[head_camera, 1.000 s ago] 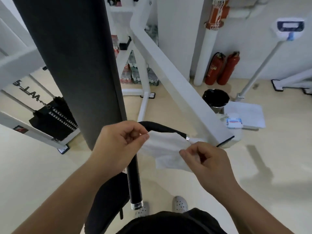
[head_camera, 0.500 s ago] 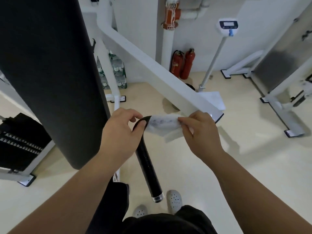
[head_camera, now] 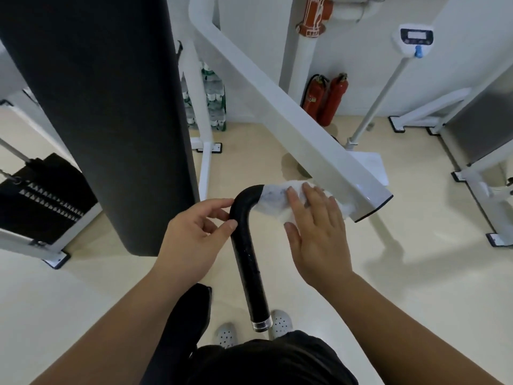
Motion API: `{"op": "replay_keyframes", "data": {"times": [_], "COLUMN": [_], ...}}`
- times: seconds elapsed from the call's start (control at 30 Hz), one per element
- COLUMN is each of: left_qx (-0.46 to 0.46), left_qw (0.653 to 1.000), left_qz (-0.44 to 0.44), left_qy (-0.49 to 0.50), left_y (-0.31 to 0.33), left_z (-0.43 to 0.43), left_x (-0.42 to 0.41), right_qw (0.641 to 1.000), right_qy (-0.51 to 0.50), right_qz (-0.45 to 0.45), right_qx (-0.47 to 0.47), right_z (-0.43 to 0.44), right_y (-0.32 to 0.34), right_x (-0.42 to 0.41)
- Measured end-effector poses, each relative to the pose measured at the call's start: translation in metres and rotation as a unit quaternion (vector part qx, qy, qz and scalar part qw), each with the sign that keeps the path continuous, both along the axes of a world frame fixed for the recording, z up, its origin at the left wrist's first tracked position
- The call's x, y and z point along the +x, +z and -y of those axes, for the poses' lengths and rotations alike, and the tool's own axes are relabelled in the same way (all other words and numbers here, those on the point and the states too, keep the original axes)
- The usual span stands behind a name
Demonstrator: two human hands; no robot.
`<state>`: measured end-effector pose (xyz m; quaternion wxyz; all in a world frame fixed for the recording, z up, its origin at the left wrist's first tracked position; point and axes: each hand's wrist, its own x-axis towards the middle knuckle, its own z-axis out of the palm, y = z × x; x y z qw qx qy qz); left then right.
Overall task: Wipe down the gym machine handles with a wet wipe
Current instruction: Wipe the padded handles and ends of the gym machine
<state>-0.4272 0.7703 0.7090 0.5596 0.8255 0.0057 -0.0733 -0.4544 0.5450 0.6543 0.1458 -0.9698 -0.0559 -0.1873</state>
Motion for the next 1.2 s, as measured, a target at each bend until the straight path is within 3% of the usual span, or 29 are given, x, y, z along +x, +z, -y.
{"op": "replay_keyframes", "data": {"times": [0.13, 0.37, 0.67, 0.8, 0.93, 1.03, 1.2], "left_qx": [-0.037, -0.027, -0.012, -0.016, -0.007, 0.001, 0.007], "left_qw": [0.999, 0.999, 0.998, 0.998, 0.999, 0.999, 0.999], "left_qz": [-0.022, -0.038, -0.057, -0.053, -0.052, -0.053, -0.052], "left_qy": [0.032, 0.028, 0.002, 0.005, 0.004, 0.005, 0.011], "left_y": [-0.002, 0.000, 0.005, 0.004, 0.006, 0.008, 0.006], "left_z": [0.000, -0.002, -0.006, -0.005, -0.006, -0.006, -0.007], "left_x": [-0.001, 0.000, 0.008, 0.005, 0.007, 0.009, 0.007], "right_qw": [0.997, 0.982, 0.990, 0.990, 0.981, 0.978, 0.988], "right_qy": [0.061, 0.186, 0.129, 0.127, 0.195, 0.207, 0.133], "right_qz": [0.038, 0.023, 0.049, 0.052, 0.016, 0.021, 0.001], "right_qx": [0.029, -0.015, -0.029, -0.015, 0.005, -0.019, -0.080], "right_z": [0.008, -0.006, 0.059, 0.035, -0.008, -0.015, 0.015], "right_y": [0.006, 0.030, 0.010, 0.023, 0.039, 0.034, 0.011], "right_x": [0.031, 0.059, 0.031, 0.039, 0.059, 0.061, 0.024]}}
